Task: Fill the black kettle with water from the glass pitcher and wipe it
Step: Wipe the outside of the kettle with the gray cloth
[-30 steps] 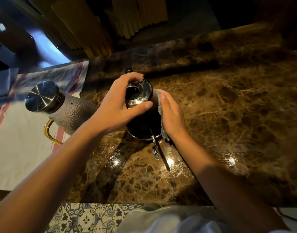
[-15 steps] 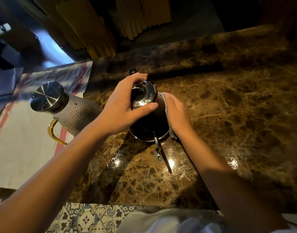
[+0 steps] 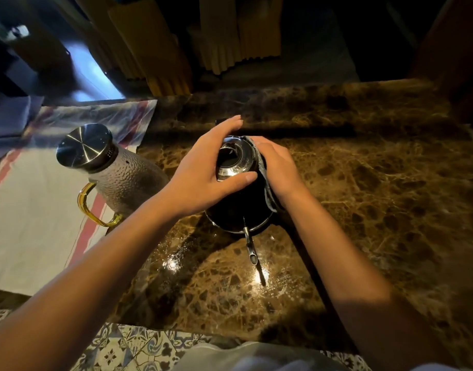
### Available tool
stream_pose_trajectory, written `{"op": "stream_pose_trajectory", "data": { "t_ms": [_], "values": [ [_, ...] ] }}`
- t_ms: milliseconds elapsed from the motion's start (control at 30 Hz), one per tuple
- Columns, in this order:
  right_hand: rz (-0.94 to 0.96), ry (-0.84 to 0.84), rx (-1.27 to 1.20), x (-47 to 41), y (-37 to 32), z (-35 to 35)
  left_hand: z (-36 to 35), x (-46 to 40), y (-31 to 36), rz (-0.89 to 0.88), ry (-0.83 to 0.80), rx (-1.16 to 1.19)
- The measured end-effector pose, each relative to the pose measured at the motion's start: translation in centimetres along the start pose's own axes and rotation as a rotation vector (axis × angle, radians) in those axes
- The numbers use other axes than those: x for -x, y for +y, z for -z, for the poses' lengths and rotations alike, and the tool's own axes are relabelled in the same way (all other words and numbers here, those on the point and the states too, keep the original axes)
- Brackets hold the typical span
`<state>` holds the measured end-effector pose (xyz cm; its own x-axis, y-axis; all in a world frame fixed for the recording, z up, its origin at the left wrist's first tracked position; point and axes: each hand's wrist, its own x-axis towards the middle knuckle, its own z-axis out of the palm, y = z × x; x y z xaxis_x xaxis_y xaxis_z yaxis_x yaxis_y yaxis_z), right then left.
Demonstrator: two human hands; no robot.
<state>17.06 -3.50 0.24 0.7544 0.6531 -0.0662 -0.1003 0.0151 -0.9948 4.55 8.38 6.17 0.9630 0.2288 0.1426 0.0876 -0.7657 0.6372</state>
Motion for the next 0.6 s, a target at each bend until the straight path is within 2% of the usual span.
{"op": "stream_pose_trajectory", "data": {
  "t_ms": [233, 433, 600],
  "values": [
    [-0.015, 0.077, 0.157, -0.9, 1.4, 0.0, -0.4, 0.0, 0.1, 0.027, 0.019, -0.021],
    [-0.207, -0.042, 0.184, -0.6, 0.8, 1.4, -0.4, 0.1, 0.2, 0.042, 0.011, -0.004],
    [-0.129, -0.044, -0.021, -1.2, -0.3, 0.8, -0.3, 0.1, 0.1, 0.026, 0.018, -0.009]
  ]
}}
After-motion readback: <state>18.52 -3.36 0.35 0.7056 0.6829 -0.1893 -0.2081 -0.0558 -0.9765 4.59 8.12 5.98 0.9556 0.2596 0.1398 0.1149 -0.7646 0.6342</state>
